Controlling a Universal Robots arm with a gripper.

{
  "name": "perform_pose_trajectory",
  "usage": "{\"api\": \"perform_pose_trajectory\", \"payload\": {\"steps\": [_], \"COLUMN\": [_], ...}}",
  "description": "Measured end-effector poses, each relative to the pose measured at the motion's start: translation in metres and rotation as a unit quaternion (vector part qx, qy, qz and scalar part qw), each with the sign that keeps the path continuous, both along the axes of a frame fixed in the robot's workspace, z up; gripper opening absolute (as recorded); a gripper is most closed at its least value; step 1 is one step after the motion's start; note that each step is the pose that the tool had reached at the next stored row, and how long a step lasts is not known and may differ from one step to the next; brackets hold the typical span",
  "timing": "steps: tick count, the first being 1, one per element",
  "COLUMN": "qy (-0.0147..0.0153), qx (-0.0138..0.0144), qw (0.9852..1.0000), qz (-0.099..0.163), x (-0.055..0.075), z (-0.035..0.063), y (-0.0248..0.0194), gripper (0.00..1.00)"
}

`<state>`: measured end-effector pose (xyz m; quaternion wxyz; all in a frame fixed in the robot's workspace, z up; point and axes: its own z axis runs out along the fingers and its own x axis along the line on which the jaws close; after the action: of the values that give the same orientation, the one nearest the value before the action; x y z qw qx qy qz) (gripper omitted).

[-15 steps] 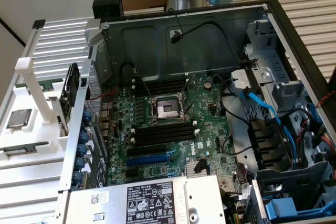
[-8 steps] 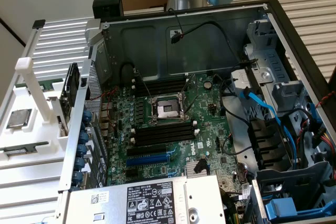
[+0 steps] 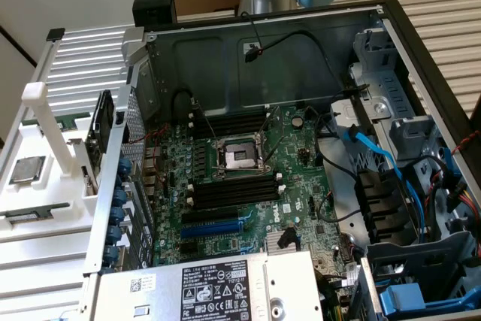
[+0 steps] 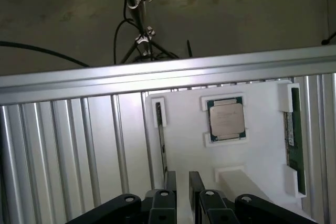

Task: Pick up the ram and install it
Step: 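Pick up the ram and move it above insertion slot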

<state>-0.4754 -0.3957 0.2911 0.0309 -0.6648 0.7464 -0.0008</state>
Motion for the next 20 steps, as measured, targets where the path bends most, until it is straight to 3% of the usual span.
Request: {"api": "perform_pose_trajectory", "payload": {"steps": [4, 5, 7, 10, 15, 18, 20], "qy": [0.0, 0.0, 0.0019, 0.0077, 0.0174, 0.0234, 0.0289], "qx": [-0.0002, 0.0009, 0.003, 0.0089, 0.0181, 0.0202, 0.0203], "qw": [1.0, 1.0, 1.0, 0.9999, 0.9997, 0.9995, 0.9994], "qz": [0.0, 0.0, 0.0, 0.0, 0.0, 0.0, 0.0], "x": [0.0, 0.0, 0.0, 0.0, 0.001, 0.004, 0.008], "z": [0.0, -0.0025, -0.005, -0.0072, -0.0112, -0.014, -0.0155], "y": [0.0, -0.0004, -0.0021, -0.0059, -0.0177, -0.0242, -0.0257], "gripper": [0.24, 0.38, 0.38, 0.38, 0.38, 0.38, 0.38]}}
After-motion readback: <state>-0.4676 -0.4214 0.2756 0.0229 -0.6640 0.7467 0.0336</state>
